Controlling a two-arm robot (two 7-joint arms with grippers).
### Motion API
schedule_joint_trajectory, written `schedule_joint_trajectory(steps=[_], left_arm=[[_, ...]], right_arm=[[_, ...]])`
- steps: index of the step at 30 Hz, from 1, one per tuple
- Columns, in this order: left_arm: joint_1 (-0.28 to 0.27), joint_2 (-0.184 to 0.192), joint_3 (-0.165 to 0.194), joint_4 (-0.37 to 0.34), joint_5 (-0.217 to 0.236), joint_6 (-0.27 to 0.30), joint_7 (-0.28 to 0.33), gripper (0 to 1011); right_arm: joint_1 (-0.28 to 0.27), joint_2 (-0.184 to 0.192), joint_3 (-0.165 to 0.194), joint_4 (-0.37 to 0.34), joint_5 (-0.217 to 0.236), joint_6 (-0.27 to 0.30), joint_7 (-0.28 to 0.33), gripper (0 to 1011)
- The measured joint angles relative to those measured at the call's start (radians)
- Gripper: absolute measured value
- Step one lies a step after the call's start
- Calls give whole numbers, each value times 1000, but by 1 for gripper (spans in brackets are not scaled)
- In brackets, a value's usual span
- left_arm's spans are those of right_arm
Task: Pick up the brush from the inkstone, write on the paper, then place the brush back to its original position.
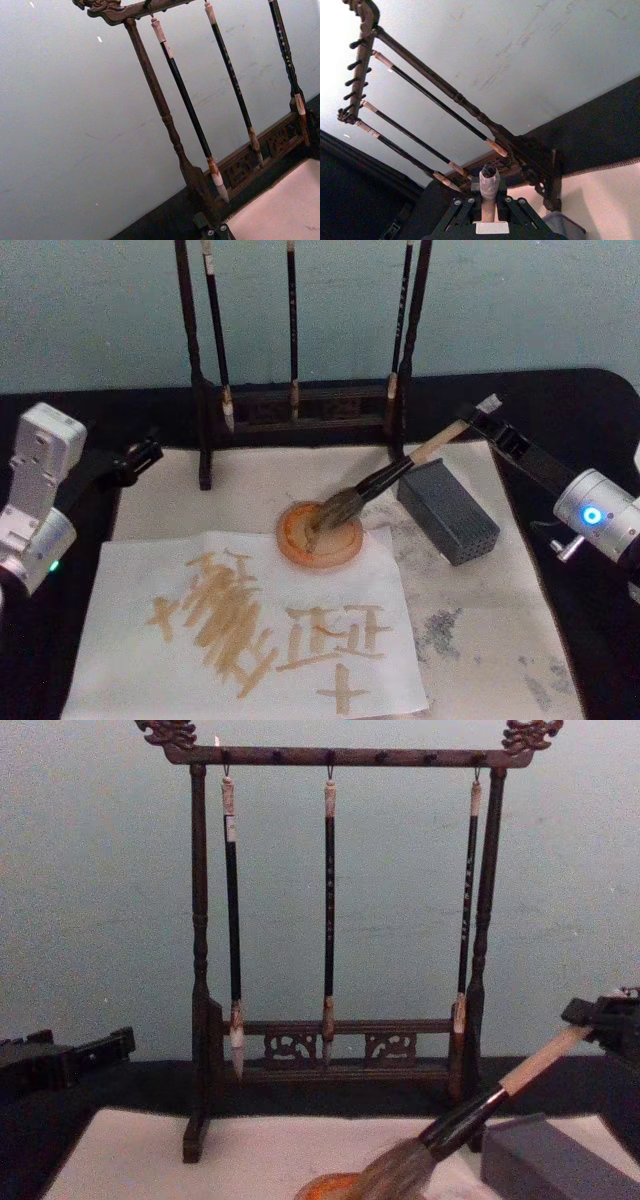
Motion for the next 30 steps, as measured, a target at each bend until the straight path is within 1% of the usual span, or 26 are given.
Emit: schedule_joint_trajectory(steps=[21, 30], left_arm=[[0, 0, 0, 0, 0, 0, 0, 1002], [0, 0, 0, 0, 0, 0, 0, 1002]], right_arm=[[4, 2, -11, 36, 45, 1, -4, 164], [8, -4, -16, 57, 79, 13, -9, 164]])
